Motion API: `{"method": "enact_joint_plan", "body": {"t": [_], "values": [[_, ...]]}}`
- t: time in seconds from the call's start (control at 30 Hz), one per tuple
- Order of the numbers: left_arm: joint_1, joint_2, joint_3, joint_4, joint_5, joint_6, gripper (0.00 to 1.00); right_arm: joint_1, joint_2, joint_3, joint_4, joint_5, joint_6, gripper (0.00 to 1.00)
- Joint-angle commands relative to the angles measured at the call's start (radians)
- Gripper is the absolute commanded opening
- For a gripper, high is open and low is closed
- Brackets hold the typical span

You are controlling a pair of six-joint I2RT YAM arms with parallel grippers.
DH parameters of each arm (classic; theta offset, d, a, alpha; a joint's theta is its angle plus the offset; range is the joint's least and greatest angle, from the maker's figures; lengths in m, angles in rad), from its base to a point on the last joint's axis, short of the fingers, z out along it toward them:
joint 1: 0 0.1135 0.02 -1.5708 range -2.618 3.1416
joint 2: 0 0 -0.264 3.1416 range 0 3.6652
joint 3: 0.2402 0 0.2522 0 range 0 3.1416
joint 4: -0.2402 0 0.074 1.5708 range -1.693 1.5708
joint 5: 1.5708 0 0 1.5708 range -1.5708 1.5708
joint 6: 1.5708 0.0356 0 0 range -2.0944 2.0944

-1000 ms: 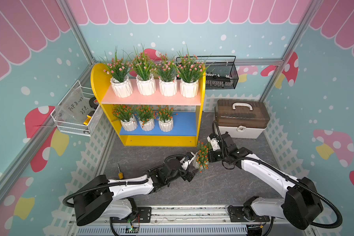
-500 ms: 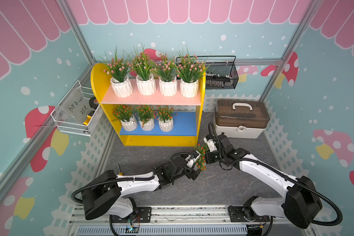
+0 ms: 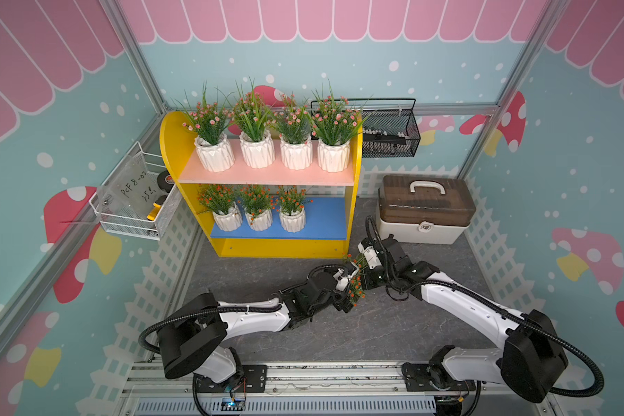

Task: Place the baby's breath potted plants on the rack by color
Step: Place the baby's breath potted plant on the rack.

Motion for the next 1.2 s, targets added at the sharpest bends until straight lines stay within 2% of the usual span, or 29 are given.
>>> {"method": "enact_joint_plan", "body": {"t": [0.0,0.13,0.4,0.5,0.6,0.73,0.93,1.17], "values": [[-0.006,0.017,0.034,-0.025,-0.011,0.018,0.91,0.015,-0.033,0.042,0.071,-0.034,0.012,0.0],[-0.007,0.02,0.044,-0.046,-0.023,0.023,0.88,0.015,-0.038,0.041,0.072,-0.036,0.012,0.0],[-0.007,0.012,0.04,-0.048,-0.031,0.024,0.74,0.015,-0.058,0.019,0.082,-0.03,0.012,0.0],[-0.008,0.004,0.028,-0.039,-0.057,0.018,0.72,0.015,-0.069,0.011,0.082,-0.008,0.012,0.07],[-0.006,-0.008,0.008,-0.021,-0.079,0.016,0.7,0.015,-0.074,0.006,0.078,0.011,0.012,0.15],[-0.006,-0.031,-0.009,-0.012,-0.103,0.014,0.7,0.012,-0.08,0.006,0.066,0.032,0.011,0.22],[0.005,-0.082,-0.042,-0.016,-0.136,0.011,0.7,-0.005,-0.123,-0.005,0.011,0.108,-0.002,0.24],[0.066,-0.185,-0.068,-0.075,-0.139,-0.01,0.7,-0.095,-0.22,-0.084,-0.027,0.119,0.003,0.26]]}}
